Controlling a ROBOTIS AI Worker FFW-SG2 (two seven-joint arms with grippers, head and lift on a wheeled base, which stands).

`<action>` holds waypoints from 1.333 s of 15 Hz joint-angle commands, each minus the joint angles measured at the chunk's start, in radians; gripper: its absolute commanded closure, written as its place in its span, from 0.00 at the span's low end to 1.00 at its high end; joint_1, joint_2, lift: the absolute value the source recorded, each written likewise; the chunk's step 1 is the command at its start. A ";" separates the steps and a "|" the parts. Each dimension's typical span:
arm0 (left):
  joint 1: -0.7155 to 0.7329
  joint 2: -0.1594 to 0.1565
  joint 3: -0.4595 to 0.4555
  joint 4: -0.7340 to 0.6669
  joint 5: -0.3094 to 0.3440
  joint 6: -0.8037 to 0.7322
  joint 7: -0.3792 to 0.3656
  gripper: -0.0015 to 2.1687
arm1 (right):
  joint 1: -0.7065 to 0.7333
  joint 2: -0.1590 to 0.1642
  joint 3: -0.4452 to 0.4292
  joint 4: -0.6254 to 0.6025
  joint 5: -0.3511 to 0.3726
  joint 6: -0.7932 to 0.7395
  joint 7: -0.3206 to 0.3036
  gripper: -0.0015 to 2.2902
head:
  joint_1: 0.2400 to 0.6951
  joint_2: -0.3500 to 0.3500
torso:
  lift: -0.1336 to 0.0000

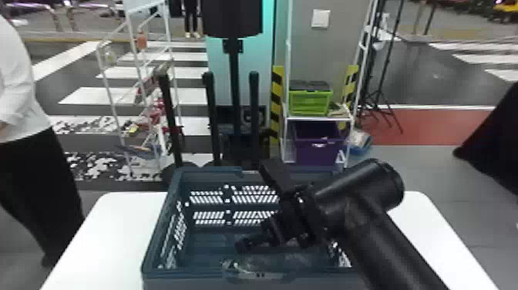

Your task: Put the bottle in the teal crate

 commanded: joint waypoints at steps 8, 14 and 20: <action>0.025 0.000 -0.002 -0.032 -0.016 0.000 -0.001 0.09 | 0.302 -0.060 -0.141 -0.581 0.022 0.198 -0.043 0.05 | 0.57 0.50 | 1.00; 0.034 -0.001 -0.006 -0.047 -0.039 0.000 -0.001 0.09 | 0.532 -0.138 -0.239 -0.840 0.036 0.008 -0.080 0.06 | 0.57 0.50 | 1.00; 0.036 0.000 -0.006 -0.046 -0.042 -0.025 -0.001 0.09 | 0.847 -0.153 -0.321 -0.966 0.038 -0.453 -0.103 0.06 | 0.57 0.50 | 1.00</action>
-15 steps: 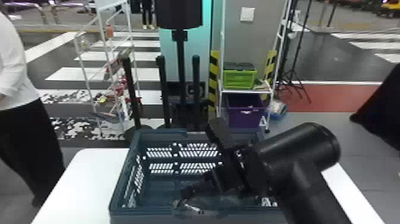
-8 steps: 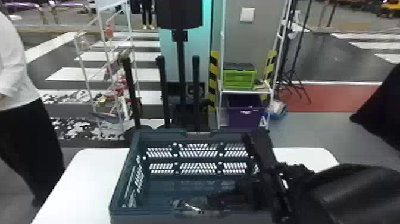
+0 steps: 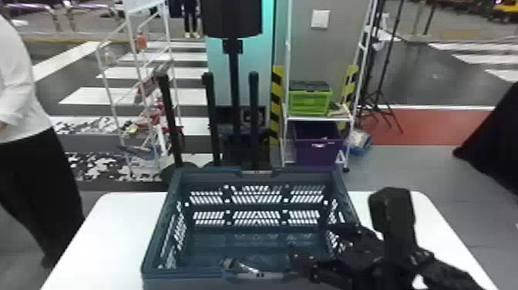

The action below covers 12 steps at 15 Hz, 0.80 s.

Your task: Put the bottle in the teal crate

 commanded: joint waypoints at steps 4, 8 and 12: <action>-0.001 0.002 0.000 -0.013 0.000 0.002 -0.006 0.09 | 0.328 0.000 -0.055 0.022 -0.004 -0.600 -0.073 0.05 | 0.57 0.50 | 1.00; -0.001 0.003 0.000 -0.019 -0.002 0.014 -0.008 0.09 | 0.520 0.009 -0.053 0.116 -0.001 -0.996 -0.213 0.05 | 0.57 0.50 | 1.00; -0.002 0.006 0.000 -0.028 0.000 0.026 -0.008 0.09 | 0.635 0.018 -0.053 0.212 -0.004 -1.251 -0.296 0.05 | 0.57 0.50 | 1.00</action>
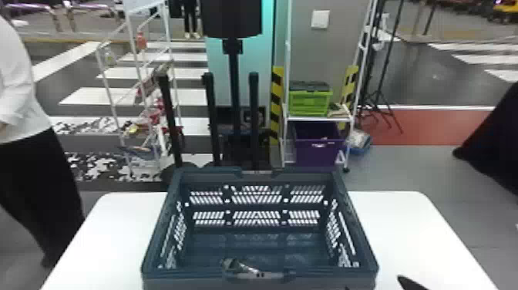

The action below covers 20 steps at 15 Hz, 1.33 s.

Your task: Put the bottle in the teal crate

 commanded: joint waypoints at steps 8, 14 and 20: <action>0.003 0.003 0.000 -0.029 -0.001 0.039 0.000 0.09 | 0.128 0.025 -0.003 0.136 -0.002 -0.304 -0.046 0.05 | 0.57 0.50 | 1.00; 0.009 0.001 0.003 -0.037 -0.001 0.039 0.002 0.09 | 0.159 0.027 -0.015 0.135 -0.006 -0.304 -0.055 0.05 | 0.57 0.50 | 1.00; 0.015 -0.002 0.002 -0.043 -0.008 0.036 0.002 0.09 | 0.179 0.027 -0.025 0.133 -0.007 -0.313 -0.055 0.05 | 0.57 0.50 | 1.00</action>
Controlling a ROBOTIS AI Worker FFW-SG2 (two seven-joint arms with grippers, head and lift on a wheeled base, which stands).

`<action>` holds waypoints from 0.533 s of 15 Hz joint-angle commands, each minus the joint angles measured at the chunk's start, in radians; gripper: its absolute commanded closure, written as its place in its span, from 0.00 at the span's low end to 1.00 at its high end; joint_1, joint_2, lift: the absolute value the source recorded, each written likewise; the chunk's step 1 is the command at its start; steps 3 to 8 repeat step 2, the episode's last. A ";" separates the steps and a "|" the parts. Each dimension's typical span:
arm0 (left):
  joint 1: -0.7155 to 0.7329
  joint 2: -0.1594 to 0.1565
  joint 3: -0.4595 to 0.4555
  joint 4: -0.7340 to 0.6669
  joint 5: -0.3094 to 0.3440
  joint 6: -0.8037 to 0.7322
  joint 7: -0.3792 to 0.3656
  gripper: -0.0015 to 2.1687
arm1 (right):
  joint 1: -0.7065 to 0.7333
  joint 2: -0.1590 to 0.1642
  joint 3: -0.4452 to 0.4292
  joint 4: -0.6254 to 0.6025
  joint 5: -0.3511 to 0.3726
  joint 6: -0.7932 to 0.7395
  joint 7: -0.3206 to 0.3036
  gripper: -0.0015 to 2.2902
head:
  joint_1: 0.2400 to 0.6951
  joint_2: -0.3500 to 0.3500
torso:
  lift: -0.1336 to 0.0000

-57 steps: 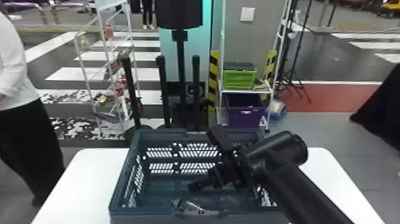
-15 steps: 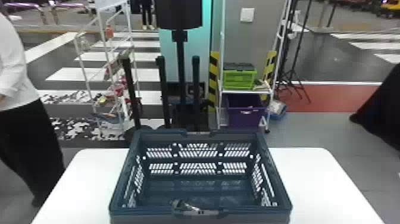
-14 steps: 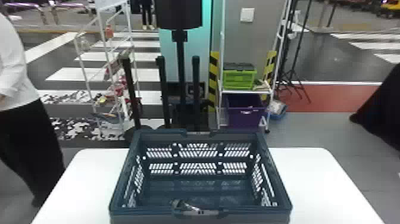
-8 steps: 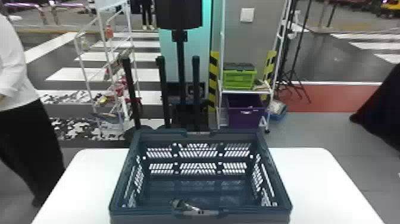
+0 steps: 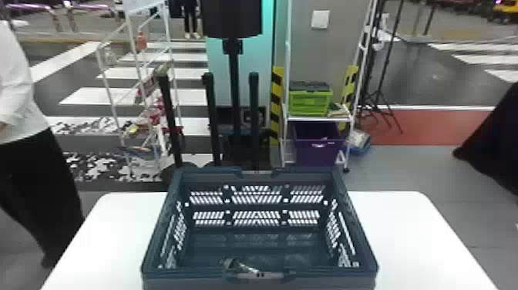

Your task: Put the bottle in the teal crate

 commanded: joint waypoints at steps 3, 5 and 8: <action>0.004 0.000 0.000 -0.003 -0.001 -0.003 0.000 0.09 | 0.010 0.000 -0.001 -0.004 0.000 -0.008 0.000 0.05 | 0.57 0.50 | 1.00; 0.004 0.000 0.000 -0.003 -0.001 -0.003 0.000 0.09 | 0.010 0.000 -0.001 -0.004 0.000 -0.008 0.000 0.05 | 0.57 0.50 | 1.00; 0.004 0.000 0.000 -0.003 -0.001 -0.003 0.000 0.09 | 0.010 0.000 -0.001 -0.004 0.000 -0.008 0.000 0.05 | 0.57 0.50 | 1.00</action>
